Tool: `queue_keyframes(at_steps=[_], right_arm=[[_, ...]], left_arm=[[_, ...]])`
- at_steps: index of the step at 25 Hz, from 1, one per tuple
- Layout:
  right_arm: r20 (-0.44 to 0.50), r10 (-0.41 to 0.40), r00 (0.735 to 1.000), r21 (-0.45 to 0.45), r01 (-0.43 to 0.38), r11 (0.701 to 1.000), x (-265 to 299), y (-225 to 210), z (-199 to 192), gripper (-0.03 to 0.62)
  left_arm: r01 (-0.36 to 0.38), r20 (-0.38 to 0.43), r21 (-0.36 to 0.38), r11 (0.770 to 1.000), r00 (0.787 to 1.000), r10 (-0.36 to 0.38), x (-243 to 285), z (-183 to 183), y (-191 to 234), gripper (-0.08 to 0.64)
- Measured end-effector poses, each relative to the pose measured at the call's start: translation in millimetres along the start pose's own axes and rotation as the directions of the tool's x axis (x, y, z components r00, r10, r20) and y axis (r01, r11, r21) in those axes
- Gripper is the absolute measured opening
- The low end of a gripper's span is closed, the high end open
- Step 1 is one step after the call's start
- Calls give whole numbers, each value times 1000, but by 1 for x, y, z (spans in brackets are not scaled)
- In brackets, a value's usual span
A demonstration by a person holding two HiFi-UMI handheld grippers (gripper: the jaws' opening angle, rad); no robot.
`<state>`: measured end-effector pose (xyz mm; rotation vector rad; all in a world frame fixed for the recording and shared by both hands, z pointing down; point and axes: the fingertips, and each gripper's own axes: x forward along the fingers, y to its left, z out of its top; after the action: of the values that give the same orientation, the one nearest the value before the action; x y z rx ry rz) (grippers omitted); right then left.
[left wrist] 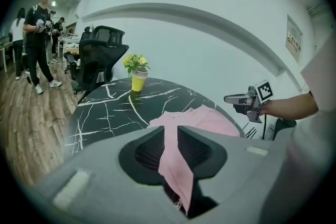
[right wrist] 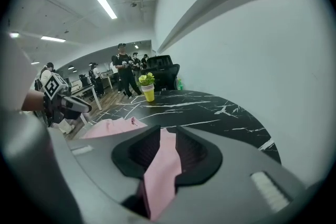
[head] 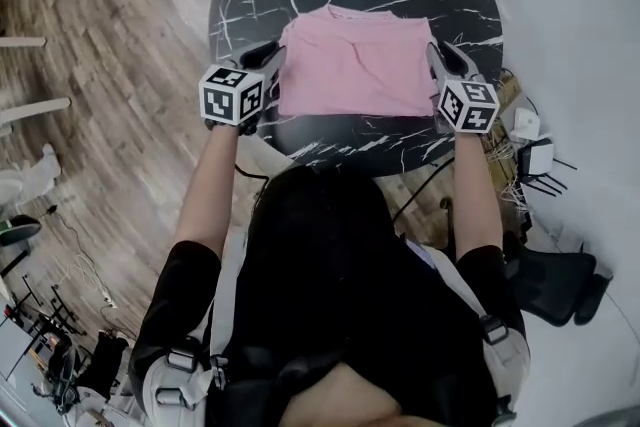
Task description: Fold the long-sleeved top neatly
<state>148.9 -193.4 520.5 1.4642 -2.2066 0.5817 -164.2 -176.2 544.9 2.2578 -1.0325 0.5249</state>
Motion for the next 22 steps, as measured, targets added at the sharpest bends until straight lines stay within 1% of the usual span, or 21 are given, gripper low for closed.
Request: queue_keyframes(at_steps=[4, 7, 9, 12, 14, 17, 19, 22], right_arm=[[54, -22, 998, 5, 21, 1000, -35, 13, 5, 95], [83, -29, 996, 27, 27, 999, -55, 19, 6, 94], [86, -23, 996, 27, 21, 999, -61, 26, 3, 94], [71, 5, 997, -1, -5, 1000, -56, 39, 1, 94], [56, 37, 998, -25, -35, 999, -46, 52, 2, 94], [32, 106, 994, -65, -104, 992, -23, 82, 6, 94], [9, 163, 987, -98, -161, 982, -4, 106, 10, 94], [-39, 255, 966, -139, -258, 956, 26, 145, 13, 94]], left_arm=[[12, 36, -7, 1000, 999, -12, -20, -1, -6, 81], [12, 57, -10, 1000, 998, -11, -35, 0, -11, 81], [7, 64, -16, 1000, 998, -6, -45, -2, -14, 81], [3, 64, -46, 999, 998, 0, -55, -13, -19, 85], [2, 54, -64, 998, 999, 2, -60, -26, -25, 92], [-1, 23, -98, 995, 1000, 3, -66, -53, -29, 93], [6, -4, -130, 991, 1000, -7, -66, -72, -32, 92], [-2, -43, -173, 985, 999, -5, -68, -98, -34, 92]])
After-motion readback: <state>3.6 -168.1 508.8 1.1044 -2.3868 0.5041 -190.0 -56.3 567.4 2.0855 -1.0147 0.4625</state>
